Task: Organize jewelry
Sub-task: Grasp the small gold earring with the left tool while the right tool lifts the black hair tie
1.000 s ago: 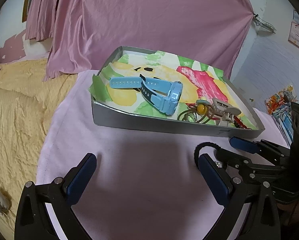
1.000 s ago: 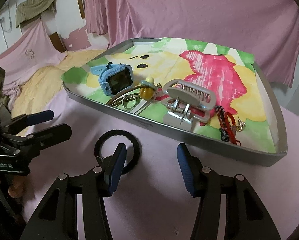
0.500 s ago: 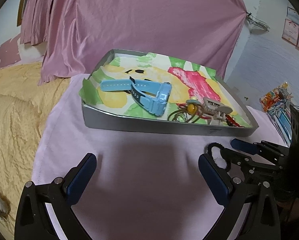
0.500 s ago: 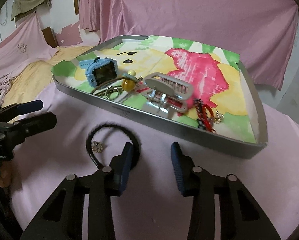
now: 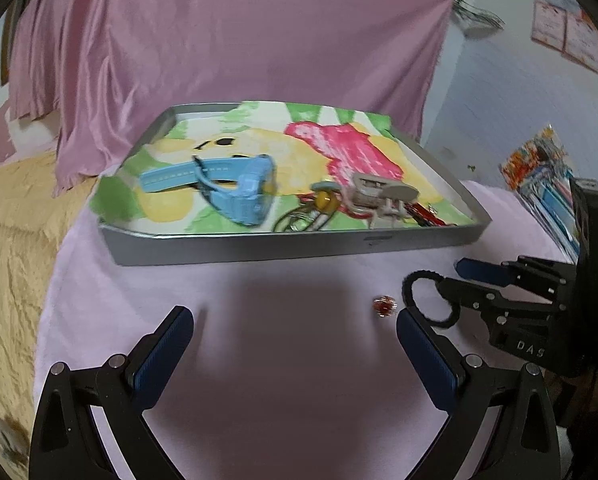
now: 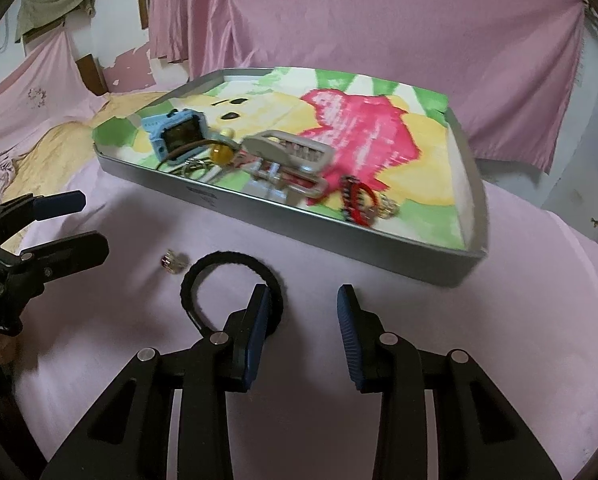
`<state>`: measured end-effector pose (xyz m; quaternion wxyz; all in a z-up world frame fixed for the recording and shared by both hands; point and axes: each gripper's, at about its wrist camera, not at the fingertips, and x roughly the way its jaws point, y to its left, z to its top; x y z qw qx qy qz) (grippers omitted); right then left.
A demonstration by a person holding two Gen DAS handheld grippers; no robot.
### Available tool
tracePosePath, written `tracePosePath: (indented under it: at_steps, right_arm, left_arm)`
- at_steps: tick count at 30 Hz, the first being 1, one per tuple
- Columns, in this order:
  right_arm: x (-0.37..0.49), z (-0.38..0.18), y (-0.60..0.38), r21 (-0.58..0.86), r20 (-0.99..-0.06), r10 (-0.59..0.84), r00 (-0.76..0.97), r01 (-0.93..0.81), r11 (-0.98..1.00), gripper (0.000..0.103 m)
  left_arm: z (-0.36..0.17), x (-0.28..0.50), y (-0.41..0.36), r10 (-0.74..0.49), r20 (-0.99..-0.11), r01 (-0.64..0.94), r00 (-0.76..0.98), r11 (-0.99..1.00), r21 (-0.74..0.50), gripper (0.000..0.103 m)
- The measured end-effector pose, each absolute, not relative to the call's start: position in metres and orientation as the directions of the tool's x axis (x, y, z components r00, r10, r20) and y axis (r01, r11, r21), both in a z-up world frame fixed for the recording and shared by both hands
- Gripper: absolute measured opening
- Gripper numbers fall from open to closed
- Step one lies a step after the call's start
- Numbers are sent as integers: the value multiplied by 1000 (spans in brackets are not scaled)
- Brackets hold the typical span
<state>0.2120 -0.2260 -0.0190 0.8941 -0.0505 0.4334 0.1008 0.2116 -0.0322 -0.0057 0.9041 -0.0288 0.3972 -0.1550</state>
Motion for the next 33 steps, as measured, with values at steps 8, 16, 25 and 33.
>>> tracePosePath:
  at_steps: [8,16,25,33]
  right_arm:
    - [208,-20,-246,0,-786,123,606,-199,980,30]
    - [207,-20,-241,4,-784,149,603,-236,972,15]
    - [204,-21,-241,21,-779,169,604,-245,969,10]
    - [204,-21,-240,30,-778,178,602,-247,969,10]
  left_arm:
    - [-7,216,-64,-303,-734,328,608,937,-115,86]
    - [-10,216,-85,-317,-752,379,578,920,-97,54]
    - [-13,217,-96,-319,-764,401,561,912,-86,33]
    - [-13,217,-98,-311,-766,404,563,912,-74,18]
